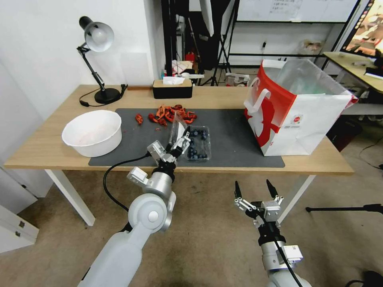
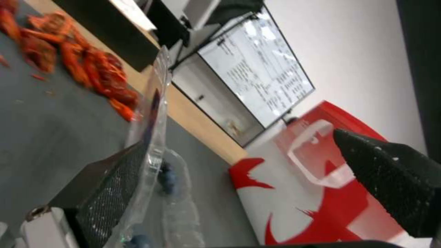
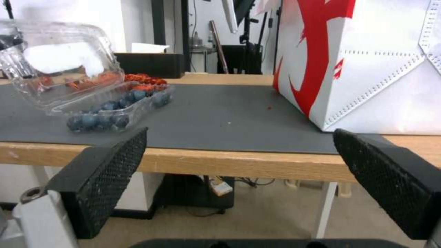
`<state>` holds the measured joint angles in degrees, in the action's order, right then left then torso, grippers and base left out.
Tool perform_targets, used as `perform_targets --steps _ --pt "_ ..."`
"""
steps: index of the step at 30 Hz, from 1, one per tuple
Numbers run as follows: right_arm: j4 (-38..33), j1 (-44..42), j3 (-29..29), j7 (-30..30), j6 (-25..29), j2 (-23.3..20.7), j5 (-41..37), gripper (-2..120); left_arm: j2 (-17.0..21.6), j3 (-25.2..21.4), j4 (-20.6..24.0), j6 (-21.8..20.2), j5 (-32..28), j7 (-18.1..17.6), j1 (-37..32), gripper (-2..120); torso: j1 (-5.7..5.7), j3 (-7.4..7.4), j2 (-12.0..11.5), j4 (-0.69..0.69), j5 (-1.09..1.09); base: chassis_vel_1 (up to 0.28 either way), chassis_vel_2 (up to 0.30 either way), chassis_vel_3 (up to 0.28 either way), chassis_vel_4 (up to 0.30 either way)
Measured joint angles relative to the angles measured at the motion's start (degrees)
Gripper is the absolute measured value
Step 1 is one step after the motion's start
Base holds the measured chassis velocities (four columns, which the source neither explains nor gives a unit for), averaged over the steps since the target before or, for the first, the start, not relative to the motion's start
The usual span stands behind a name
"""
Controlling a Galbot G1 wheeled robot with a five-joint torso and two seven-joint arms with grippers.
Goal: Close the takeout container lid, then place the container into the takeout bag.
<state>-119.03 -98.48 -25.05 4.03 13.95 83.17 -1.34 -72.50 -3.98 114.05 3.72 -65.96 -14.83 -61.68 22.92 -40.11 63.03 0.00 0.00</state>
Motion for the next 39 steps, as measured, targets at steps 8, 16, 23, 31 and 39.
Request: perform_targets --steps 8,16,23,31,39 --pt "0.00 -0.25 -0.11 0.08 0.00 0.02 0.09 100 0.26 0.76 -0.26 -1.87 -1.99 1.74 1.97 100 0.00 0.00 0.00 0.00 0.00 0.000 0.000 0.000 0.000" --pt "0.00 -0.34 -0.16 0.21 0.00 0.03 0.21 100 0.45 2.04 -1.11 -5.10 -5.92 3.28 4.14 100 0.00 0.00 0.00 0.00 0.00 0.000 0.000 0.000 0.000" --pt "0.01 -0.34 -0.20 0.23 0.00 0.05 0.22 100 0.80 3.42 -2.56 -7.69 -8.13 3.80 6.21 100 0.00 0.00 0.00 0.00 0.00 0.000 0.000 0.000 0.000" --pt "0.16 -0.06 -0.15 0.23 0.00 0.30 0.28 100 0.57 5.85 -5.05 -9.05 -8.16 4.20 8.80 100 0.00 0.00 0.00 0.00 0.00 0.000 0.000 0.000 0.000" --pt "-0.18 -0.20 -0.46 0.22 0.00 0.28 0.24 100 0.31 7.00 -6.66 -12.13 -9.67 2.27 10.28 92 0.00 0.00 0.00 0.00 0.00 0.000 0.000 0.000 0.000"
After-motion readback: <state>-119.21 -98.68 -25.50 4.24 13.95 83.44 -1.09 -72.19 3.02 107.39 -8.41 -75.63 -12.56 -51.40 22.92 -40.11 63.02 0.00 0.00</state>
